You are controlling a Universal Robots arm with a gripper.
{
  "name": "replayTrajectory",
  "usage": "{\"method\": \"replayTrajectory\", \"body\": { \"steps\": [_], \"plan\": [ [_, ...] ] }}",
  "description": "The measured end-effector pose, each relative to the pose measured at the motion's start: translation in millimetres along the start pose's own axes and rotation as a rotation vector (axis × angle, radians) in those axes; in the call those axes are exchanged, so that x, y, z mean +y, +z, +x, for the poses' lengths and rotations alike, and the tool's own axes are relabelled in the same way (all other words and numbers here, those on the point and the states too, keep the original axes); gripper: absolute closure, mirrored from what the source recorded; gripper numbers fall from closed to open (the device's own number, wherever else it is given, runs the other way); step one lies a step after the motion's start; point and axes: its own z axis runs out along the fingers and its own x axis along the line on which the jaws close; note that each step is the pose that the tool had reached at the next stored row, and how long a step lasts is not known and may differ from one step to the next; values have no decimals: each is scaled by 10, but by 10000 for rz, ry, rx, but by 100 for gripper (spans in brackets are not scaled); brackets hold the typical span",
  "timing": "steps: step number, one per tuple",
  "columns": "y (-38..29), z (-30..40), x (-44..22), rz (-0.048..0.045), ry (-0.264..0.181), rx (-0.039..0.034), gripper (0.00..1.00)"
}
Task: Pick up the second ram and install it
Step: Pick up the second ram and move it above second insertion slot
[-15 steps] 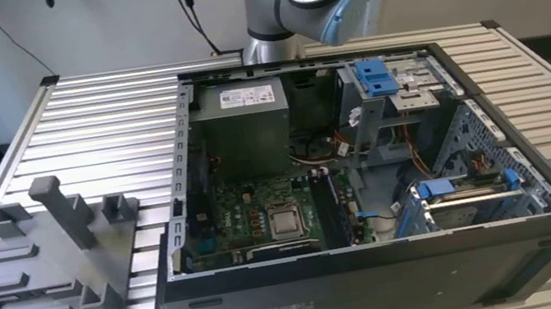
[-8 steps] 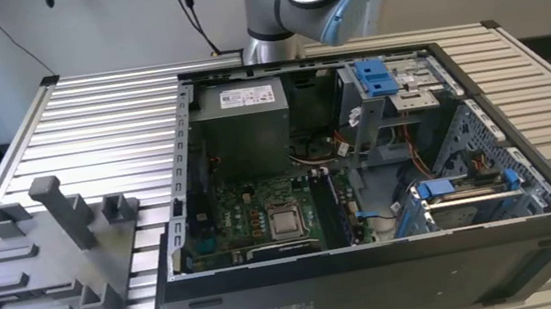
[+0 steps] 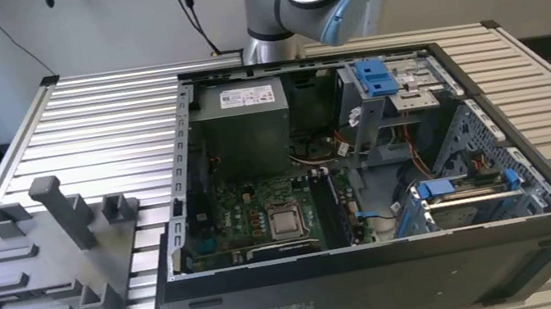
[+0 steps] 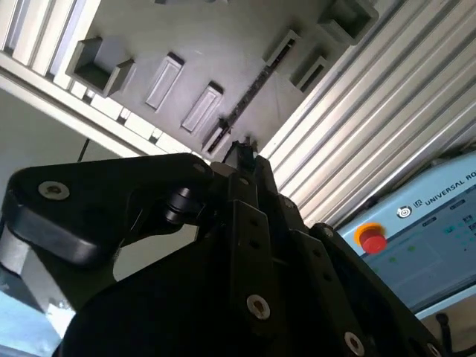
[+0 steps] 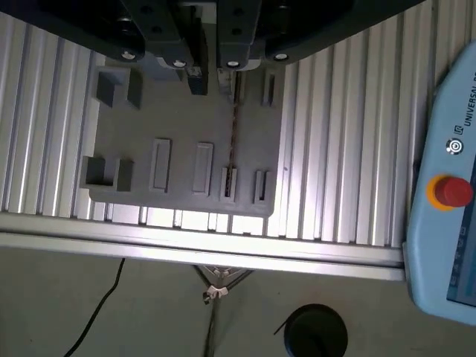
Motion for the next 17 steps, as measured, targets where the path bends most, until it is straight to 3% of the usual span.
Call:
{"method": "replayTrajectory", "body": {
  "steps": [3, 7, 17],
  "plan": [
    [0, 0, 0, 0, 0, 0, 70],
    [0, 0, 0, -1, -1, 0, 52],
    [45, 0, -1, 1, -1, 0, 52]
  ]
}}
